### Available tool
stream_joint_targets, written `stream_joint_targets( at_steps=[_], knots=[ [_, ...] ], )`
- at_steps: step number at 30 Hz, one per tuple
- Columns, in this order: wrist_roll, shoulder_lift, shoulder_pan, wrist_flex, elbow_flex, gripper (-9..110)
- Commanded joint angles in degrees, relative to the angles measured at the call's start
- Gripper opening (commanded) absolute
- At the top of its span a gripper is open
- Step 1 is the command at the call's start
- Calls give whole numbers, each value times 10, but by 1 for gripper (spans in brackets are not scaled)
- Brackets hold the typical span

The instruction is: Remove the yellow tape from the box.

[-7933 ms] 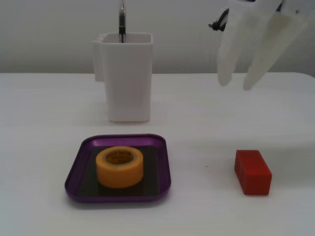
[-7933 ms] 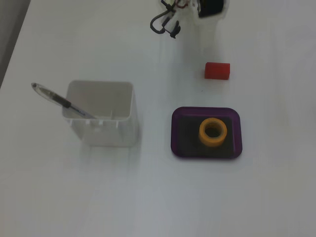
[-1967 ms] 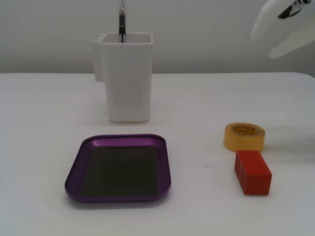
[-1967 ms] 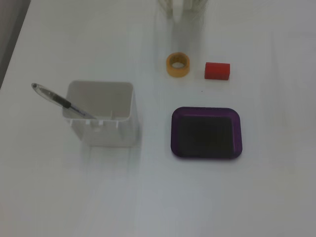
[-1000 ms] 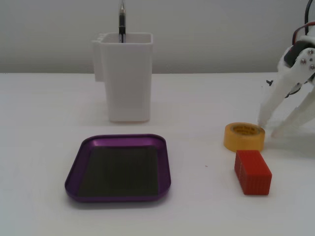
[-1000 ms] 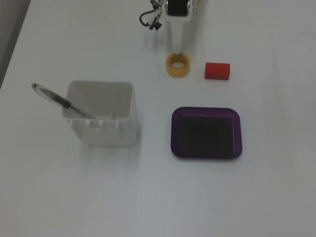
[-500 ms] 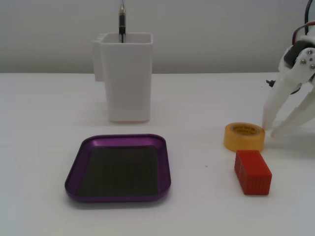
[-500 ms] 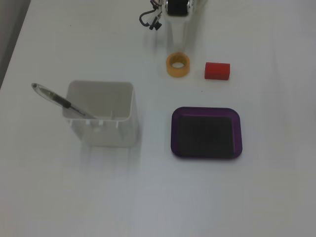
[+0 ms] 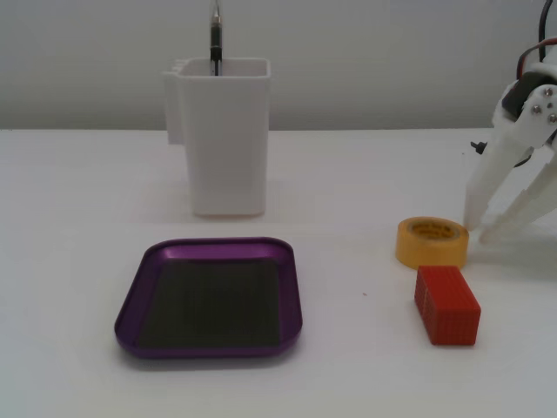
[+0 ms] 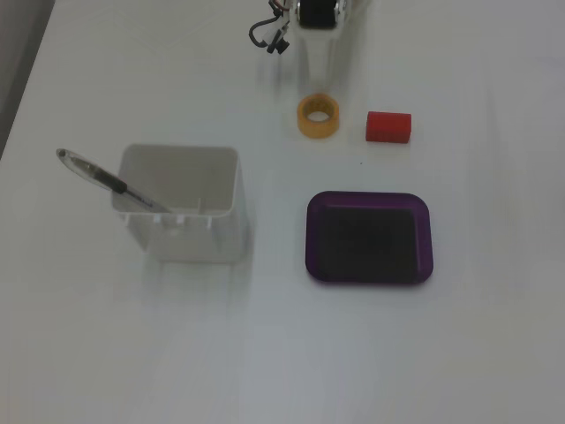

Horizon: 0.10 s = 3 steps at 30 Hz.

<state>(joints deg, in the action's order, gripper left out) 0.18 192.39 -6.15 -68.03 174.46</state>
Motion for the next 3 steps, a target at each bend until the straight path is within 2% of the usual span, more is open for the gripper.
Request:
stream_joint_targets(
  at_steps=[1, 3],
  knots=[
    [4, 49, 3, 8, 4, 0],
    [4, 49, 3, 8, 4, 0]
  ],
)
